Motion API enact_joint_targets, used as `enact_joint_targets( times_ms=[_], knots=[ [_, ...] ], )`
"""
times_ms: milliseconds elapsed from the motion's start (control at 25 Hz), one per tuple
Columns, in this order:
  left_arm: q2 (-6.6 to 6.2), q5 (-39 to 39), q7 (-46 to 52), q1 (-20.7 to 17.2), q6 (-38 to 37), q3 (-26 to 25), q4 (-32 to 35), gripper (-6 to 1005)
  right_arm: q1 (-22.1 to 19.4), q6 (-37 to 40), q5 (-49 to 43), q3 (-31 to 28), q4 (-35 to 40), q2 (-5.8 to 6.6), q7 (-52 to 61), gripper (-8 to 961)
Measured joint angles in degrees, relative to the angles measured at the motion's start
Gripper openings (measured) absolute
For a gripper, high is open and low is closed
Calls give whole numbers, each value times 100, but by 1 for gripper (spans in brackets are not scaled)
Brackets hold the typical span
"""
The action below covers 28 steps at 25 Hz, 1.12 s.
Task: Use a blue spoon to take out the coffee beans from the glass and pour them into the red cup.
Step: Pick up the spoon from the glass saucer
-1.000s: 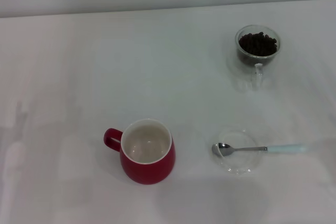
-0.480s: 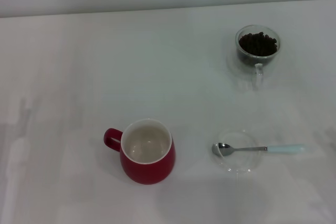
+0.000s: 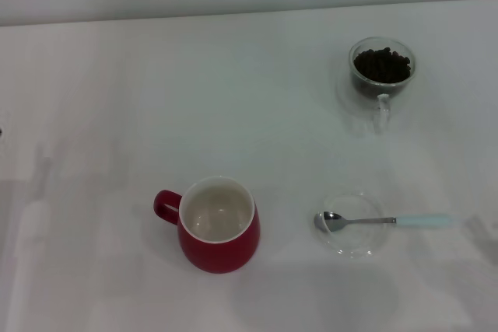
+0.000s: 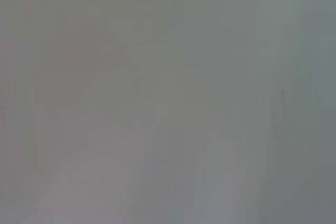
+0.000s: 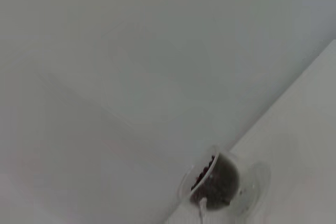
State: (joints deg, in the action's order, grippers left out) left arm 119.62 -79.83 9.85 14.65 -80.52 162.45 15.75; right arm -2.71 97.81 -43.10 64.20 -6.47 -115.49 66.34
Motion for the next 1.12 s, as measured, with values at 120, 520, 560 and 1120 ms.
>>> enact_joint_targets(
  times_ms=[120,520,560,1120],
  knots=[
    [2,10,0,30,82,6,12,796,41,-29,-78,36,-7,-14,1,855],
    [8,28,0,108,203,17,24,795,387,-269,-686,49,-22,-38,9,855],
    [8,28,0,108,203,17,24,796,438,-328,-759,49,-24,-36,9,855],
    [8,32,51,137,220,20,35,797,567,-660,-843,5,-30,-62,70,769]
  ],
)
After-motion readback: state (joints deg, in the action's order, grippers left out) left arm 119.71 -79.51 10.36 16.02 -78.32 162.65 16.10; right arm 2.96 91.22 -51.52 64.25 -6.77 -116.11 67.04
